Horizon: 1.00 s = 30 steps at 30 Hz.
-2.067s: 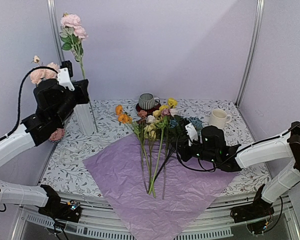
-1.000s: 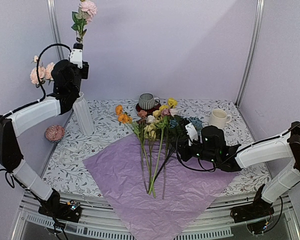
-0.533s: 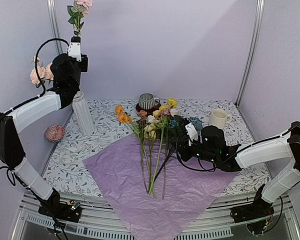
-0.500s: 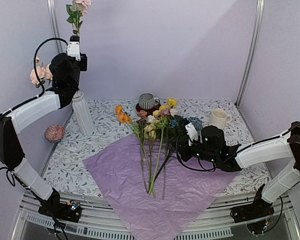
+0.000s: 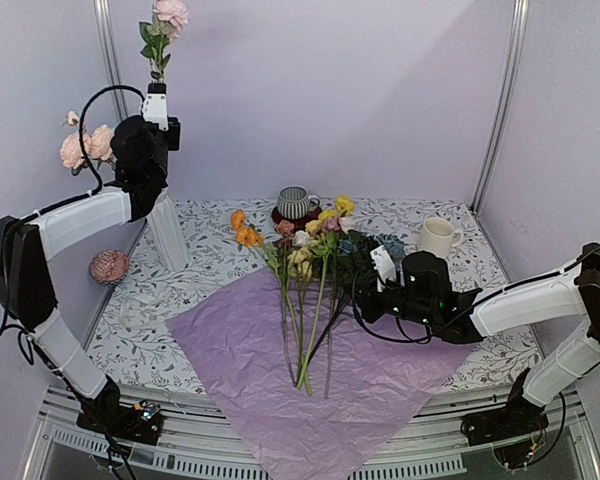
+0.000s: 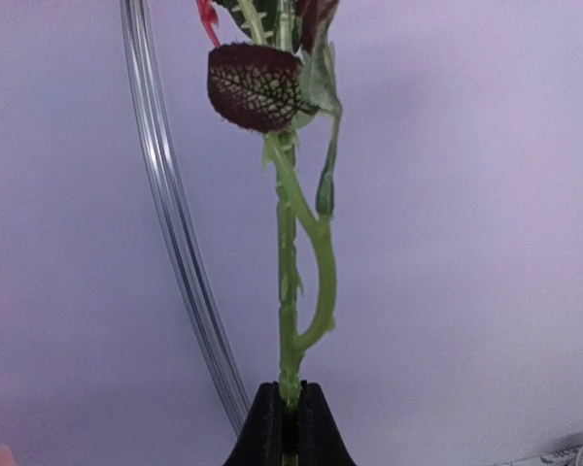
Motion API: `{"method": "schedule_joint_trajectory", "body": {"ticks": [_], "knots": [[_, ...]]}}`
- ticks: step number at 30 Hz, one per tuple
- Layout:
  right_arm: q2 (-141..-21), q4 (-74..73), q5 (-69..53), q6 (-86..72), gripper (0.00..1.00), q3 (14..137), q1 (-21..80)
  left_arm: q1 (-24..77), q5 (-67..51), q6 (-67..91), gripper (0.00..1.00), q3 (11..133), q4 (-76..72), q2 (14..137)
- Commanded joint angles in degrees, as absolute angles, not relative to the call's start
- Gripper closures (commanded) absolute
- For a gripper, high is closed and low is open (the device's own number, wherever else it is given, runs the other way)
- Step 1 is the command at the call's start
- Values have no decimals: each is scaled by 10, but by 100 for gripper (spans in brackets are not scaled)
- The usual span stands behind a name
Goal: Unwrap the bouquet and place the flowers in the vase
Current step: Place the fake flower in the vase.
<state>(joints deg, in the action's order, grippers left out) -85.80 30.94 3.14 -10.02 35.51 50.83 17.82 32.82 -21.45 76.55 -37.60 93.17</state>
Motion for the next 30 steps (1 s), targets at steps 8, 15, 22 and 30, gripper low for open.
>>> {"method": "schedule_joint_trajectory", "body": {"ticks": [8,15,22,30], "knots": [[-859,321,37,-99,91,365,505,175,450,-140,100,695,-388,954],[-858,321,33,-102,91,365,506,178,473,-83,95,631,-378,935],[-859,321,33,-102,91,365,505,183,477,-39,76,610,-335,922],[-865,318,30,-101,91,370,506,193,459,61,54,601,-227,868]]}}
